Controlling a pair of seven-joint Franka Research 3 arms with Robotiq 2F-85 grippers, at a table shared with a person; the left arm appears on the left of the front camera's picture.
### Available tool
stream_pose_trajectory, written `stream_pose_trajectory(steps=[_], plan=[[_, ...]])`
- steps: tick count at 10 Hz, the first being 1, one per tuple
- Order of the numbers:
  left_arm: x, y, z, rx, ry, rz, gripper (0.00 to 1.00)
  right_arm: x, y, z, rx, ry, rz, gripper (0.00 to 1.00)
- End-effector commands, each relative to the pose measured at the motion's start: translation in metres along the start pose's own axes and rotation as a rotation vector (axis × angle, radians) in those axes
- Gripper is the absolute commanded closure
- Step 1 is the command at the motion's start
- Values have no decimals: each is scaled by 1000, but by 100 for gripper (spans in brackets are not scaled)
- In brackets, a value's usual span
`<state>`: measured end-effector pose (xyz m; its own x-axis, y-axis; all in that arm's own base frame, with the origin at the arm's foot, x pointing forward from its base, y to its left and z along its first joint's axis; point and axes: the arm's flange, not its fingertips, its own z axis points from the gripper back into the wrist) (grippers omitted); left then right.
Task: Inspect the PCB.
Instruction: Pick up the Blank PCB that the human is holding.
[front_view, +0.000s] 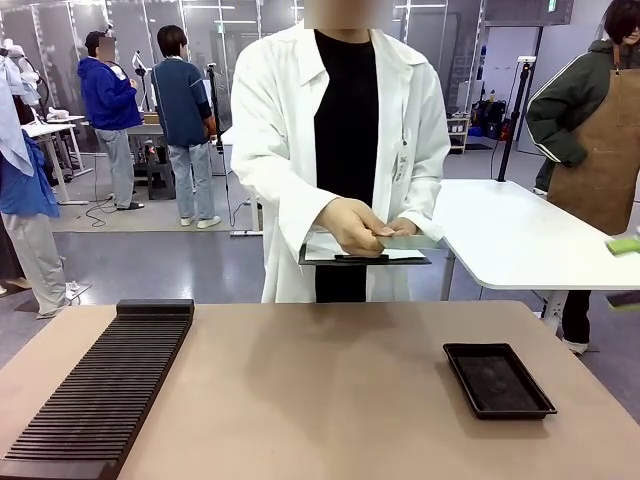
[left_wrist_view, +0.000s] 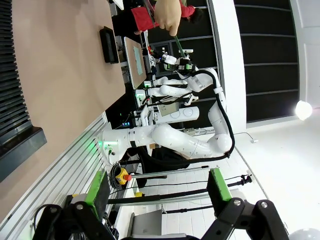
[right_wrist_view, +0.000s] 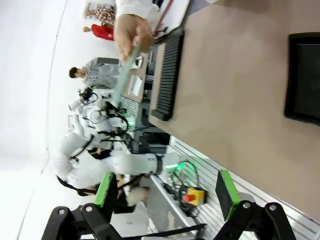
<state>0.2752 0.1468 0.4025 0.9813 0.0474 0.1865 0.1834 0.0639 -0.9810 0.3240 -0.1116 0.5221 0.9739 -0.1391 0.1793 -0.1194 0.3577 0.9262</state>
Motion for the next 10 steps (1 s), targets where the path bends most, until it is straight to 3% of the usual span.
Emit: stream_pose_trajectory(steps=[1, 4, 10], plan=[[-1, -3, 1, 13, 4, -6, 0, 19, 26, -27, 19, -23, -96, 0], [-1, -3, 1, 13, 4, -6, 0, 37, 38, -81, 85, -11, -217, 0], [-1, -3, 1, 13, 4, -6, 0, 26, 38, -160, 140, 42, -292, 0]])
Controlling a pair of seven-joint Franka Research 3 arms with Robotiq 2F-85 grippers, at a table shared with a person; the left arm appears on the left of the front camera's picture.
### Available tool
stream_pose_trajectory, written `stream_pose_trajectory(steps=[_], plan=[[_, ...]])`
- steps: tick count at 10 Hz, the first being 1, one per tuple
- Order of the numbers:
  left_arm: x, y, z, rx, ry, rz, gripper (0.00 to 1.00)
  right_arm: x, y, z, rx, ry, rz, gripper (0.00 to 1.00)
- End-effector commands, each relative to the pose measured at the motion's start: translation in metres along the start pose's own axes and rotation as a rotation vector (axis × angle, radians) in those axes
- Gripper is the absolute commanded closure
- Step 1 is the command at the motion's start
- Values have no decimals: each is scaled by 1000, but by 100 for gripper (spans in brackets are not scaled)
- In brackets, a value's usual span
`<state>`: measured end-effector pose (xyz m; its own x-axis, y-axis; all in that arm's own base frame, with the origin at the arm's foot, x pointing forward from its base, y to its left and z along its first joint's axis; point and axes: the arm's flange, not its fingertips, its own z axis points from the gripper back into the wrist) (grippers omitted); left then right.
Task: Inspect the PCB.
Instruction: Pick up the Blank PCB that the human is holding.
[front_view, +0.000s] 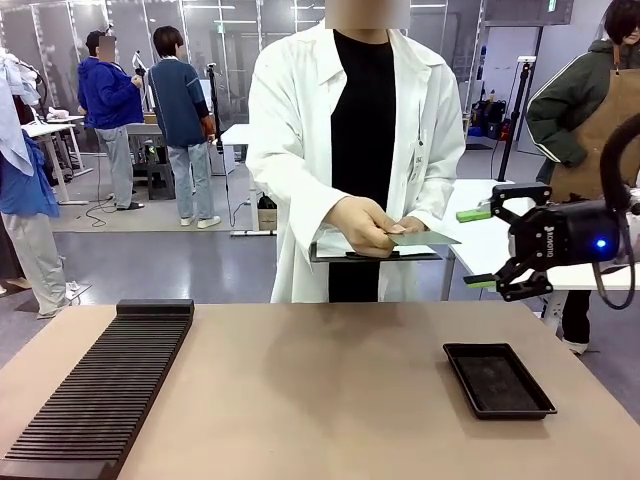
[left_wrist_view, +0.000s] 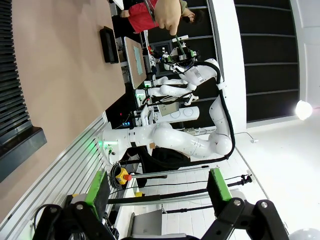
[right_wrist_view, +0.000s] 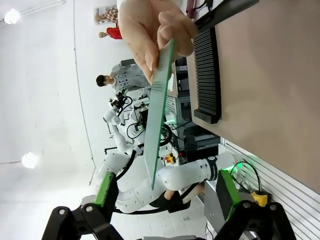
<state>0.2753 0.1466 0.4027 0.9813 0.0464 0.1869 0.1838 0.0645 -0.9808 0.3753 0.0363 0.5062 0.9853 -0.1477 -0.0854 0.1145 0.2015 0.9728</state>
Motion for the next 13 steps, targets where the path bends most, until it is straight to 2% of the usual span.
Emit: stream_pose_trajectory(steps=[1, 8, 9, 10, 12, 13], plan=[[-1, -3, 1, 13, 3, -6, 0, -1, 1, -17, 42, -27, -53, 0], [-1, -3, 1, 13, 3, -6, 0, 1, -6, -43, 127, -13, -138, 0], [-1, -3, 1, 13, 3, -6, 0, 3, -7, -44, 131, -27, -141, 20], [-1, -3, 1, 13, 3, -6, 0, 6, -7, -46, 148, -29, -148, 60], [-1, -3, 1, 13, 3, -6, 0, 11, -9, -48, 164, -38, -160, 100], [-1, -3, 1, 13, 3, -6, 0, 12, -9, -48, 169, -36, -167, 100]])
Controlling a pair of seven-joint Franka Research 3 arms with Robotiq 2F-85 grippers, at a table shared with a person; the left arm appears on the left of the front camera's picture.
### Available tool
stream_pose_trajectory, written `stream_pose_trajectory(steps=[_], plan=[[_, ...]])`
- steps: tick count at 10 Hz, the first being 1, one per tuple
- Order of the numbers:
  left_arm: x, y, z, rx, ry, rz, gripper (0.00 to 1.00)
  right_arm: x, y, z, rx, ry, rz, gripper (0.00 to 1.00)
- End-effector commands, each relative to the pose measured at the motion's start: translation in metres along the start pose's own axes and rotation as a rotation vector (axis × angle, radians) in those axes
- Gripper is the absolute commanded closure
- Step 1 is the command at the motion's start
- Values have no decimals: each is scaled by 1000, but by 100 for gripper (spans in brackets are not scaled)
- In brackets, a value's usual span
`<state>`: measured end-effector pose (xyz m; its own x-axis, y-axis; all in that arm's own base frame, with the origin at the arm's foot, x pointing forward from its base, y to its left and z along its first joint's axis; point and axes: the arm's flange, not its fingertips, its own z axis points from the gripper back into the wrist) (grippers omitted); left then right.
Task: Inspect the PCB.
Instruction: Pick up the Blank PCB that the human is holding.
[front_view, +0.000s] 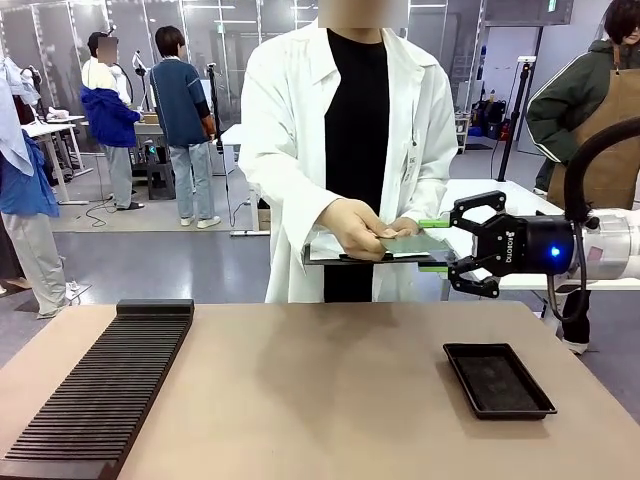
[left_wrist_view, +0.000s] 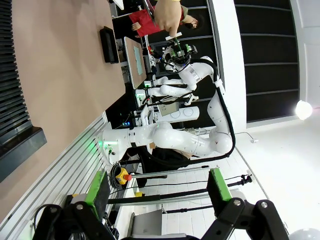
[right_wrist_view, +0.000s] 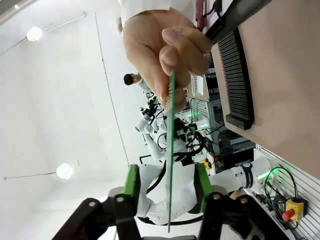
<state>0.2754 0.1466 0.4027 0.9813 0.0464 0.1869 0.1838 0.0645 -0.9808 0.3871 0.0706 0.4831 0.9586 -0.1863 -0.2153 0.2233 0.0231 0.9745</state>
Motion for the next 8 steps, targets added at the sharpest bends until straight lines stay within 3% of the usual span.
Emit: stream_pose_trajectory(steps=[1, 8], plan=[[-1, -3, 1, 13, 3, -6, 0, 2, 3, -10, 14, -7, -35, 100], [-1, -3, 1, 13, 3, -6, 0, 1, 0, -6, 7, 21, -76, 100]])
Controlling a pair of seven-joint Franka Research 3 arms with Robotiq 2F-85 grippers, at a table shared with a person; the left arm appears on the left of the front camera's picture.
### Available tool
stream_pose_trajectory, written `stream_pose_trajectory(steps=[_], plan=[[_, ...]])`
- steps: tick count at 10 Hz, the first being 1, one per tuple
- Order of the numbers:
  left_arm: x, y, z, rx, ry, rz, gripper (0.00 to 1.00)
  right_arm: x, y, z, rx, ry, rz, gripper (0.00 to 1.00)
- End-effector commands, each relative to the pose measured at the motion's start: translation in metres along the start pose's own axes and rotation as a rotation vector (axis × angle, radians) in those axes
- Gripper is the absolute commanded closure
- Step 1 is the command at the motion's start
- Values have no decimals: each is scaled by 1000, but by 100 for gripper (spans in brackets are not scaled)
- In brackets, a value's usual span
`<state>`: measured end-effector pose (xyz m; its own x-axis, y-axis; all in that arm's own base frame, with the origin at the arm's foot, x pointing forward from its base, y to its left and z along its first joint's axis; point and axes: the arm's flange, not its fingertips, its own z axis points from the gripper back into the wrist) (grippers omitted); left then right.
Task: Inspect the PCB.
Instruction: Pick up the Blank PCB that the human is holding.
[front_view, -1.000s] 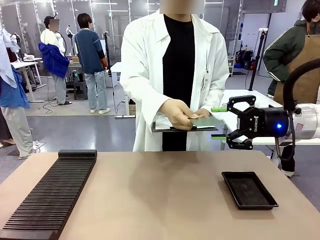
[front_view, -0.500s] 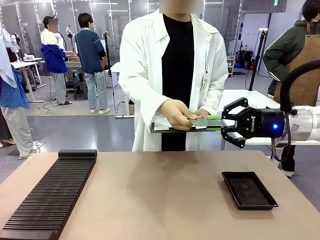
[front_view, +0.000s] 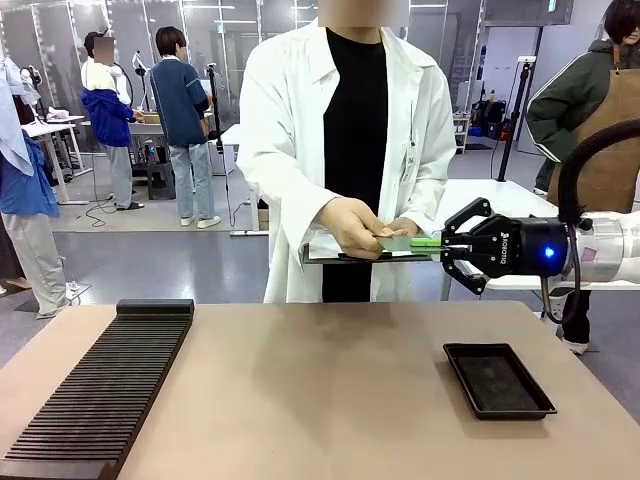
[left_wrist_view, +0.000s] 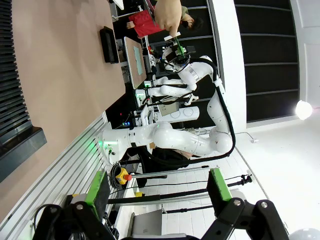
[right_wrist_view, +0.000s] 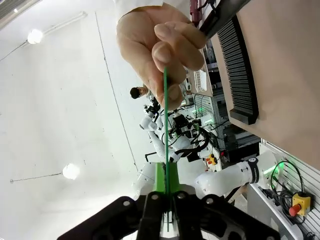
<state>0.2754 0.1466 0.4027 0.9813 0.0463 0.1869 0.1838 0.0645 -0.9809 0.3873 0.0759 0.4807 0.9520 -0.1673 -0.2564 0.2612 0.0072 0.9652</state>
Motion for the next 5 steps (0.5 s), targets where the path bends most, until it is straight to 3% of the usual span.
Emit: stream_pose_trajectory(steps=[1, 5], plan=[[-1, -3, 1, 13, 3, -6, 0, 3, -1, 5, -34, 1, -26, 100], [-1, -3, 1, 13, 3, -6, 0, 0, 0, 0, 0, 0, 0, 100]])
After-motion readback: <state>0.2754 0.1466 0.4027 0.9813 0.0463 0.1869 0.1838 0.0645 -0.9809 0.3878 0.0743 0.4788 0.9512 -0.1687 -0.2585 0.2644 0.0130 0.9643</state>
